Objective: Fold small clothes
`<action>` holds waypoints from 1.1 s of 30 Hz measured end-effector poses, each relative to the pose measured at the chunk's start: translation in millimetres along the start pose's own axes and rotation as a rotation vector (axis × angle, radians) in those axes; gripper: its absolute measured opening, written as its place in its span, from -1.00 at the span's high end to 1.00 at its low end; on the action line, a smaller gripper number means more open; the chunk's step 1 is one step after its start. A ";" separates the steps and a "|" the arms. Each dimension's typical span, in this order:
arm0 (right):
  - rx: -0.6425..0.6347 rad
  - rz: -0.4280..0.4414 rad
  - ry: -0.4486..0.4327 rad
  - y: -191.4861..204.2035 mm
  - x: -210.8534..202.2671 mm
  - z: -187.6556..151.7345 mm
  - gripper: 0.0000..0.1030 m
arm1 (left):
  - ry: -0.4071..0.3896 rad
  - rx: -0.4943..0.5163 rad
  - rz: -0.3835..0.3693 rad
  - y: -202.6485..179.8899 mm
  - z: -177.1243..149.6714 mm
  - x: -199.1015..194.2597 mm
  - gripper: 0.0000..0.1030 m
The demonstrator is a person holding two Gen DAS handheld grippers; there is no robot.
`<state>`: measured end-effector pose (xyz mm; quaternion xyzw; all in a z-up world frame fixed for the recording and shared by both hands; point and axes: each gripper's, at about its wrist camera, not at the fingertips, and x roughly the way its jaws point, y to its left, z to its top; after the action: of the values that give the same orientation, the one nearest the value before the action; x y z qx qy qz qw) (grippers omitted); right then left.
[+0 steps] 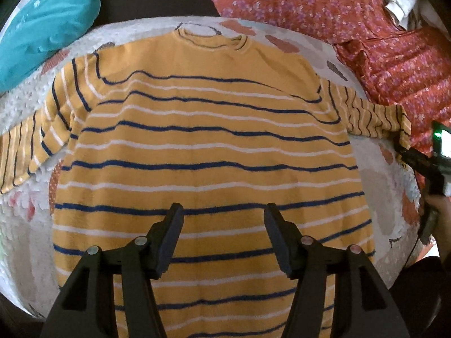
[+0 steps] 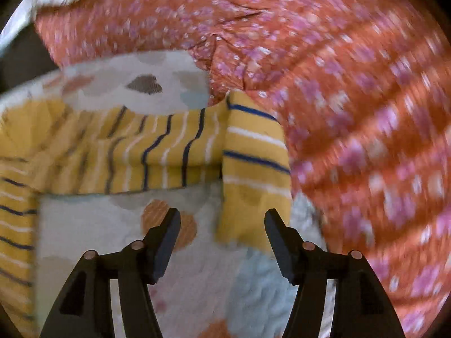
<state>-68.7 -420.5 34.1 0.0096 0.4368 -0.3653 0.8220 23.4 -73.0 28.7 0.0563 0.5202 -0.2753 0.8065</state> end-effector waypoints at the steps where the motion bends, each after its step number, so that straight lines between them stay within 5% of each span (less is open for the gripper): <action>1: -0.028 -0.056 0.013 2.6 10.8 2.5 -0.23 | 0.002 -0.003 0.001 2.5 -0.8 1.1 -0.13; 3: -0.070 -0.165 0.050 2.0 28.7 7.1 0.35 | 0.006 -0.014 0.007 9.7 0.9 2.1 -0.13; 4: -0.065 -0.171 0.073 -3.5 32.9 8.5 0.87 | 0.010 -0.020 0.009 13.8 3.3 1.7 -0.13; 10: 0.230 0.229 0.133 -51.5 -21.7 31.5 0.88 | -0.012 -0.118 -0.042 54.2 49.4 -5.9 -0.13; 15: 0.314 0.551 0.135 -23.1 -82.3 78.4 0.87 | -0.071 -0.222 -0.064 101.8 63.5 -19.1 -0.13; 19: 0.217 0.691 0.138 63.6 -115.8 110.6 0.87 | -0.049 -0.290 -0.013 143.7 63.8 -21.6 -0.13; 25: -0.055 0.782 0.209 244.1 -121.6 136.8 0.87 | 0.000 -0.489 -0.028 211.5 64.8 -24.2 -0.13; 33: -0.244 0.844 0.322 430.4 -95.2 122.7 0.87 | -0.003 -0.568 -0.061 238.6 62.0 -31.5 -0.13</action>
<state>247.2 -89.8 48.4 0.1463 0.5567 0.0613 0.8154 183.7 116.7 37.5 -0.1881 0.5767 -0.1428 0.7820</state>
